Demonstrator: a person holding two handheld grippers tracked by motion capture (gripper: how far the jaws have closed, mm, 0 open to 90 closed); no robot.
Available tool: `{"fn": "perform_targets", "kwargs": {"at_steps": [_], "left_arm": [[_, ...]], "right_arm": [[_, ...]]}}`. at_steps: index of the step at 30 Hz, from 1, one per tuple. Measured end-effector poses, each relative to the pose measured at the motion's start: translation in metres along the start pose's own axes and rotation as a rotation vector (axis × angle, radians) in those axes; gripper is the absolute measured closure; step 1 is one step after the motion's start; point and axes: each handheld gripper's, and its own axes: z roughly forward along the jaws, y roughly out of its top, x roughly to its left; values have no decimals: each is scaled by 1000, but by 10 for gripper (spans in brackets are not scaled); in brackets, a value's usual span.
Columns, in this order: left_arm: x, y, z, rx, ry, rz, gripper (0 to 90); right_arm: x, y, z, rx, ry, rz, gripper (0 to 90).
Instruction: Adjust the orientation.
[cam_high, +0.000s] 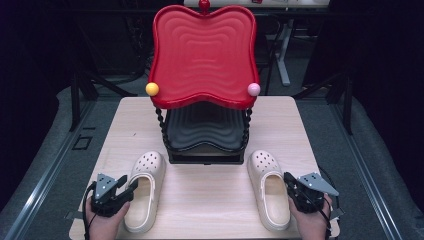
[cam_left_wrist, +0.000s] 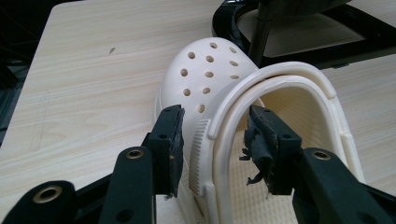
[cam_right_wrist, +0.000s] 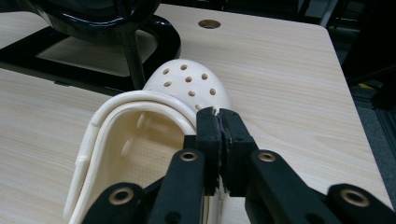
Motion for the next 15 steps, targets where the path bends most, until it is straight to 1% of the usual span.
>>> {"fn": "perform_targets", "kwargs": {"at_steps": [3,5,7,8,11,14,15], "left_arm": [[-1,1,-1,-6,0,7,557],[-1,2,-2,-9,-3,3,555],[0,2,-2,-7,-3,5,553],[0,2,-2,-6,0,7,553],[-1,3,-2,-4,2,13,554],[-2,3,-2,3,3,21,555],[-2,3,-2,3,4,24,555]], "right_arm": [[-2,0,-2,1,5,14,807],[-3,1,-4,-1,7,13,790],[-2,1,-6,-4,21,13,763],[-2,1,-6,-2,23,7,749],[0,1,-5,20,18,-32,707],[3,2,-3,40,11,-73,702],[5,2,-3,39,5,-82,702]]}}
